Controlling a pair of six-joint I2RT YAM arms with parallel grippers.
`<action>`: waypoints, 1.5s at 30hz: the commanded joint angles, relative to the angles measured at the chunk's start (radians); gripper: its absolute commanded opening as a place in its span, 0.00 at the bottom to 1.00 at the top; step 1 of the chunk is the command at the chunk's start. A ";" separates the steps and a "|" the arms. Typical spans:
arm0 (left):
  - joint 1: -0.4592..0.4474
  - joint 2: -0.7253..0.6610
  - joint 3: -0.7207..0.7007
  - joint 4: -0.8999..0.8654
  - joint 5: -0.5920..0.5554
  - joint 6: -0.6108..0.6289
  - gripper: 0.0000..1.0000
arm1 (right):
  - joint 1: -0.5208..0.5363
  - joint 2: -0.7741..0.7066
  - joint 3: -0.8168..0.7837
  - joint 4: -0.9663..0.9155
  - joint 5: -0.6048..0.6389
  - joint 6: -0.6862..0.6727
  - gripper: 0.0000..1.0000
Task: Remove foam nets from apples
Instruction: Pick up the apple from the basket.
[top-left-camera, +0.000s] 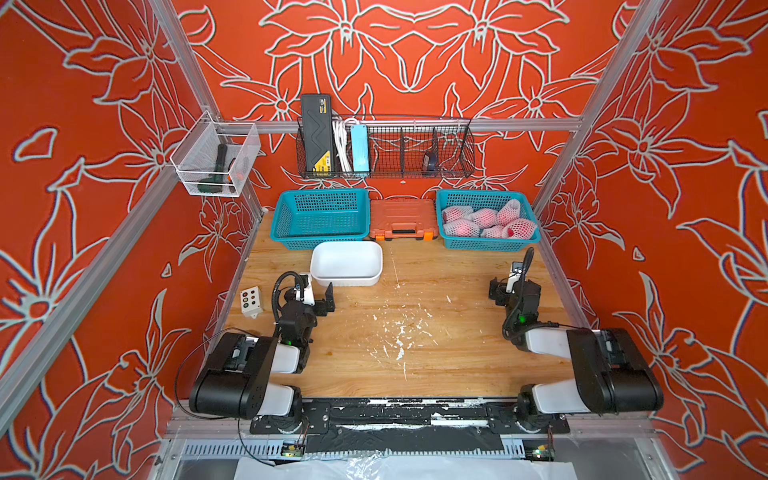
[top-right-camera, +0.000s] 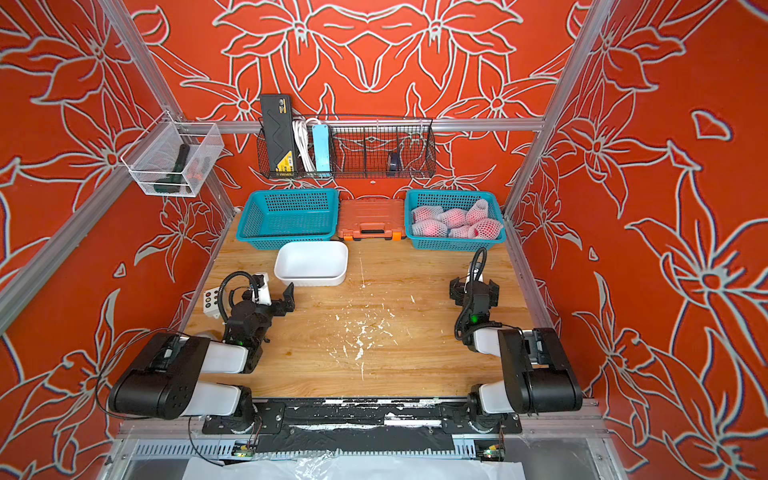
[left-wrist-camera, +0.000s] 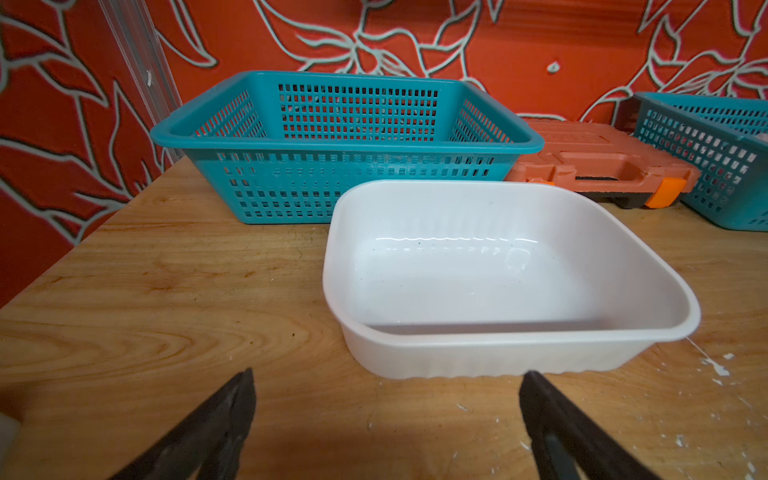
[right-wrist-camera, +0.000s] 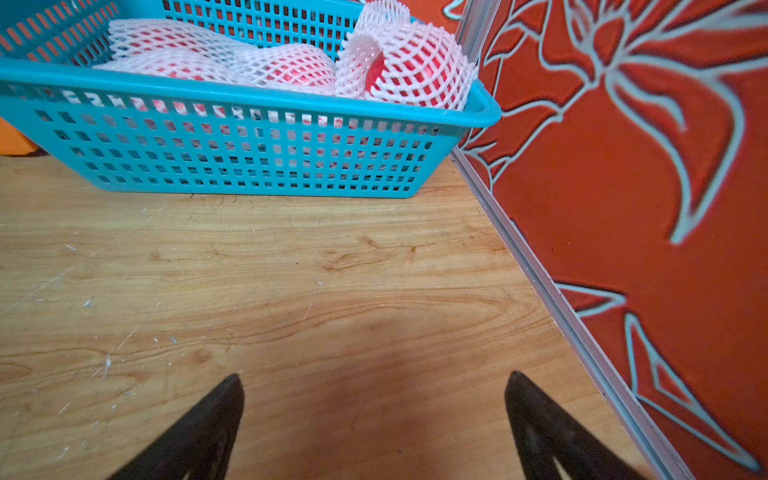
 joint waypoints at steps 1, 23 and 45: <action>0.005 0.003 0.014 0.005 0.007 0.010 0.97 | 0.006 -0.001 0.004 0.004 0.025 0.006 0.98; -0.060 -0.454 0.246 -0.425 -0.086 -0.264 0.98 | 0.016 -0.038 -0.006 -0.004 0.044 0.001 0.98; -0.247 0.131 1.123 -0.995 0.228 -0.103 0.94 | 0.116 -0.094 0.815 -0.868 -0.403 0.279 0.90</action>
